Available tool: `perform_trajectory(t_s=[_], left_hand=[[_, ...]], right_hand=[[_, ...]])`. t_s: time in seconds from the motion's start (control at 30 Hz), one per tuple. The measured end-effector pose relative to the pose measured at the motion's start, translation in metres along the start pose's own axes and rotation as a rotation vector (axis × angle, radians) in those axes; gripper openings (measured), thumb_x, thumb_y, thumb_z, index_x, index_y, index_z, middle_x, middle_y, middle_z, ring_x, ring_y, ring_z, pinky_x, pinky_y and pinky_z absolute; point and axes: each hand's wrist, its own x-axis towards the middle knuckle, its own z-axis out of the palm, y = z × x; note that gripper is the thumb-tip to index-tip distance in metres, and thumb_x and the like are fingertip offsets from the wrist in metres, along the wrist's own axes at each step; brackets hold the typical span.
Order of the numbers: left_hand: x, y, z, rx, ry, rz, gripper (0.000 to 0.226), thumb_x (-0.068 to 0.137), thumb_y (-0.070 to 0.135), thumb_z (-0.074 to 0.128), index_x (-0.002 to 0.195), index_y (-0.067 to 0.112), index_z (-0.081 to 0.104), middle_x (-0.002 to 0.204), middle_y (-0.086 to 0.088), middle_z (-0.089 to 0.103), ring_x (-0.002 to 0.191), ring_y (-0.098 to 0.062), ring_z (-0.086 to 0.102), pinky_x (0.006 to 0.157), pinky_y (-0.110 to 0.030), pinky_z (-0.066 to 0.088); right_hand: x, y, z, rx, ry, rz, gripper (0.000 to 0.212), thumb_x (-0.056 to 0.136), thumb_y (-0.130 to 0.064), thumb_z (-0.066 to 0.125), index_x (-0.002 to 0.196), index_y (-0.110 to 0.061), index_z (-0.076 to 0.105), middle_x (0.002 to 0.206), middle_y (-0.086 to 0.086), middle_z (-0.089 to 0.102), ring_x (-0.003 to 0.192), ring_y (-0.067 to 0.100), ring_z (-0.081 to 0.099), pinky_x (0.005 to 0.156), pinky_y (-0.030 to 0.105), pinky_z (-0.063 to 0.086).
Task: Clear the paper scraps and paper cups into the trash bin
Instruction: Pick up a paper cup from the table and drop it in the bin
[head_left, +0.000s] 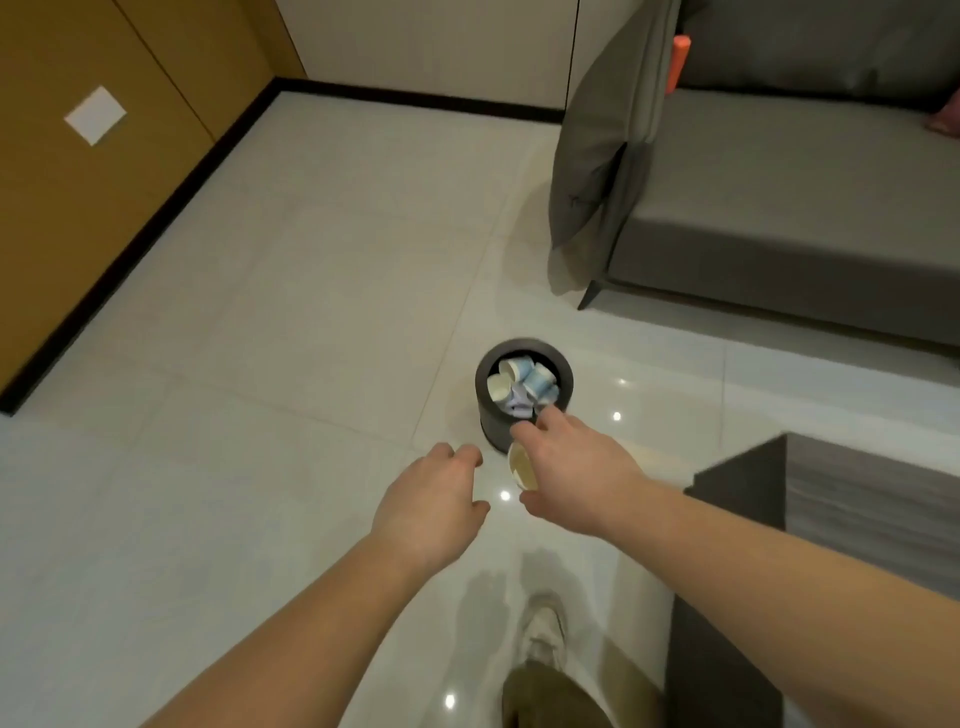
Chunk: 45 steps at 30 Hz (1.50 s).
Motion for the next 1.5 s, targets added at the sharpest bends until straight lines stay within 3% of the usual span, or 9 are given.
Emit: perform_trajectory(t_s=[0.33,0.67,0.8,0.93,1.13,1.5], left_hand=[[0.126,-0.006,-0.027,0.000,-0.051,0.015,0.040,0.089,0.035,0.059,0.126,0.024,0.048,0.115,-0.002,0.053,0.101,-0.027,0.056,0.081,-0.037,0.048],[0.247,-0.013,-0.046,-0.040,-0.074,0.073,0.035,0.090,0.031,0.058,0.122,0.022,0.051,0.112,-0.002,0.054,0.097,-0.025,0.056,0.080,-0.038,0.050],[0.290,-0.023,-0.032,-0.073,-0.106,0.094,0.040,0.089,0.030,0.060,0.127,0.025,0.049,0.116,-0.001,0.054,0.101,-0.024,0.057,0.081,-0.036,0.050],[0.319,-0.033,-0.008,-0.068,-0.148,0.097,0.036,0.087,0.030,0.061,0.122,0.025,0.053,0.114,-0.001,0.057,0.102,-0.024,0.059,0.082,-0.034,0.049],[0.352,-0.051,0.034,-0.065,-0.178,0.105,0.028,0.088,0.032,0.061,0.114,0.023,0.054,0.106,-0.001,0.057,0.091,-0.021,0.060,0.069,-0.027,0.042],[0.396,-0.077,0.110,-0.135,-0.219,0.024,0.036,0.088,0.036,0.062,0.120,0.024,0.054,0.108,-0.002,0.057,0.096,-0.022,0.059,0.074,-0.027,0.041]], right_hand=[[0.112,0.044,-0.038,0.029,-0.039,0.067,0.058,0.082,-0.034,0.066,0.132,-0.021,0.041,0.124,0.009,0.041,0.111,0.030,0.049,0.081,0.044,0.053],[0.198,0.079,-0.047,0.115,-0.063,0.145,0.053,0.082,-0.033,0.068,0.127,-0.019,0.042,0.119,0.007,0.044,0.104,0.027,0.049,0.070,0.033,0.044],[0.229,0.092,-0.029,0.154,-0.029,0.172,0.055,0.086,-0.042,0.062,0.131,-0.019,0.042,0.121,0.006,0.045,0.106,0.025,0.050,0.079,0.034,0.049],[0.257,0.103,-0.002,0.216,-0.069,0.191,0.055,0.084,-0.037,0.065,0.131,-0.020,0.042,0.121,0.006,0.044,0.112,0.027,0.048,0.082,0.039,0.050],[0.288,0.122,0.052,0.243,-0.108,0.196,0.059,0.084,-0.038,0.067,0.132,-0.022,0.038,0.128,0.006,0.043,0.114,0.026,0.047,0.085,0.040,0.052],[0.342,0.153,0.139,0.287,-0.193,0.183,0.067,0.081,-0.039,0.070,0.135,-0.019,0.037,0.129,0.008,0.043,0.116,0.028,0.047,0.090,0.040,0.050]])
